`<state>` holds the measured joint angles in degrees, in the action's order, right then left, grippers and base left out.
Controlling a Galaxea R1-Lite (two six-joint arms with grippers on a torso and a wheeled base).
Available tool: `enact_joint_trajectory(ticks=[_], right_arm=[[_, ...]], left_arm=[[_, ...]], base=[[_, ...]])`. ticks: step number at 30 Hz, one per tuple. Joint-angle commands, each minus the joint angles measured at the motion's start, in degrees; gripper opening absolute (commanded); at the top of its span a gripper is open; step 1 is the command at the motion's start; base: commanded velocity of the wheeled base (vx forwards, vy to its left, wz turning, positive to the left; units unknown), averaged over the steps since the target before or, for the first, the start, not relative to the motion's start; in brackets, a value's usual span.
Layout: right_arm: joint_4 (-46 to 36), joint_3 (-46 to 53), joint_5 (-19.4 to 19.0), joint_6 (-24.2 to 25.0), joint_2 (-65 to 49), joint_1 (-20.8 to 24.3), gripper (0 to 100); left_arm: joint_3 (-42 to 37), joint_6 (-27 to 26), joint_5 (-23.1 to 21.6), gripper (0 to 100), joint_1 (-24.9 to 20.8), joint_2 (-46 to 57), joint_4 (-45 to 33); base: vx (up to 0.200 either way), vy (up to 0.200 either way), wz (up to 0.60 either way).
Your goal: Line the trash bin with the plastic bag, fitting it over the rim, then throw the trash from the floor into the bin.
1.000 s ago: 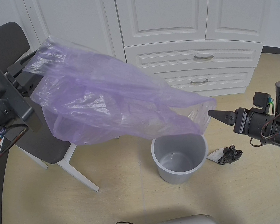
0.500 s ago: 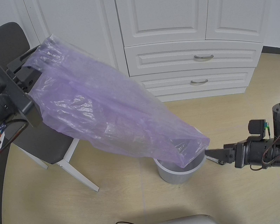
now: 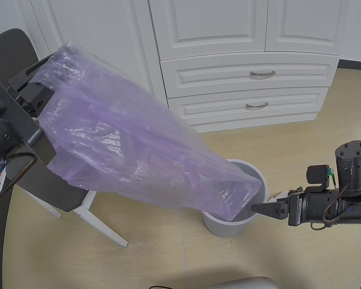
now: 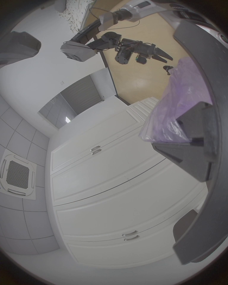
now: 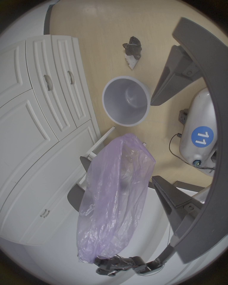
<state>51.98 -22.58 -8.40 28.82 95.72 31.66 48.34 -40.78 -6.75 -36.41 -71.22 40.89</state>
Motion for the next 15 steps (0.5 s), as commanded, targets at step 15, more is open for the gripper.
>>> enact_joint_trajectory(ticks=[15], right_arm=[[21.9, -1.9, 6.5, 6.9, 14.1, 2.6, 100]], left_arm=[[0.2, 0.6, 2.9, 0, -4.4, 0.6, 0.3]], base=[[0.000, 0.000, 0.00]])
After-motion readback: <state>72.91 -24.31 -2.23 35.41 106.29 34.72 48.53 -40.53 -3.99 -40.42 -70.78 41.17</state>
